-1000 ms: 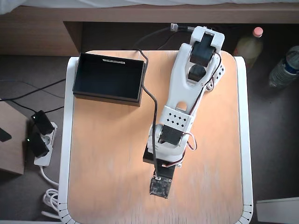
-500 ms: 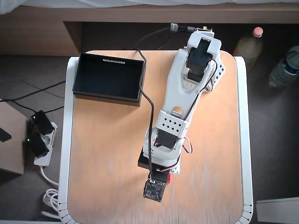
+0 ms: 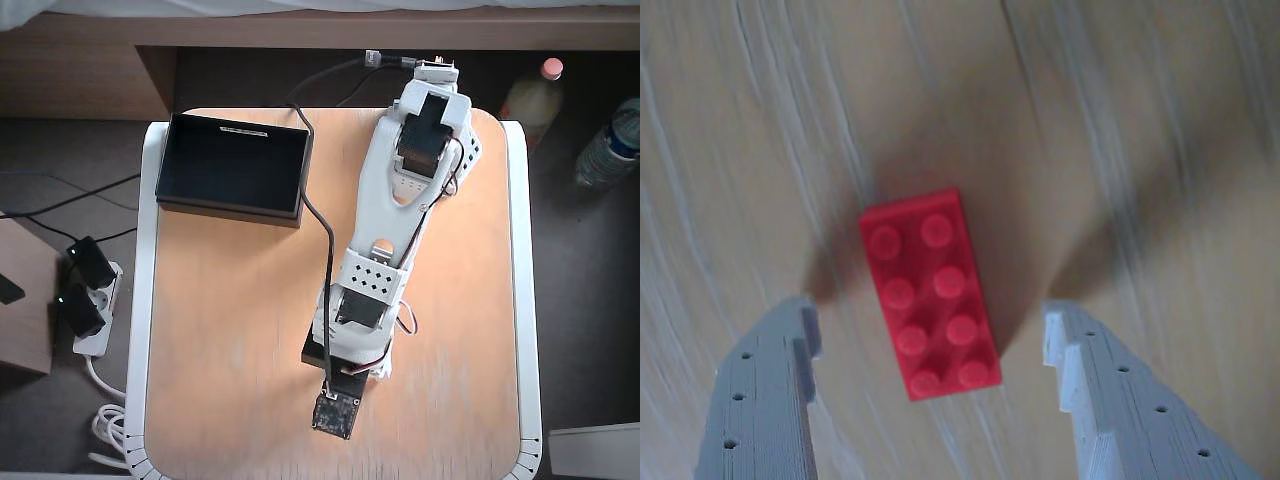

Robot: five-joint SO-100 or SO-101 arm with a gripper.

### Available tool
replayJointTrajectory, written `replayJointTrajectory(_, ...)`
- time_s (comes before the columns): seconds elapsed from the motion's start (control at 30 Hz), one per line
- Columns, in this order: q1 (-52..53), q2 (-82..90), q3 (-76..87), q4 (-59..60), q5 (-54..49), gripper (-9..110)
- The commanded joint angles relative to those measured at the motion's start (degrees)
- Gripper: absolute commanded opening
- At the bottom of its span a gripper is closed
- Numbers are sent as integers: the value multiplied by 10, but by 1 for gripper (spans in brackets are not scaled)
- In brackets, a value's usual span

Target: Grasp a lego block and put it in the bin.

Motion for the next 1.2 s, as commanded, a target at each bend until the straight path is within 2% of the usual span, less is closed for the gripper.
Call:
replayJointTrajectory(0.0,-11,7,-76,-22,2,23)
replayJointTrajectory(0.17,-10,1,-76,-22,-2,21)
replayJointTrajectory(0.4,-11,0,-76,-22,-18,0)
replayJointTrajectory(0.8,4,34,-75,-11,-58,0)
replayJointTrajectory(1.17,59,197,-76,131,-87,0)
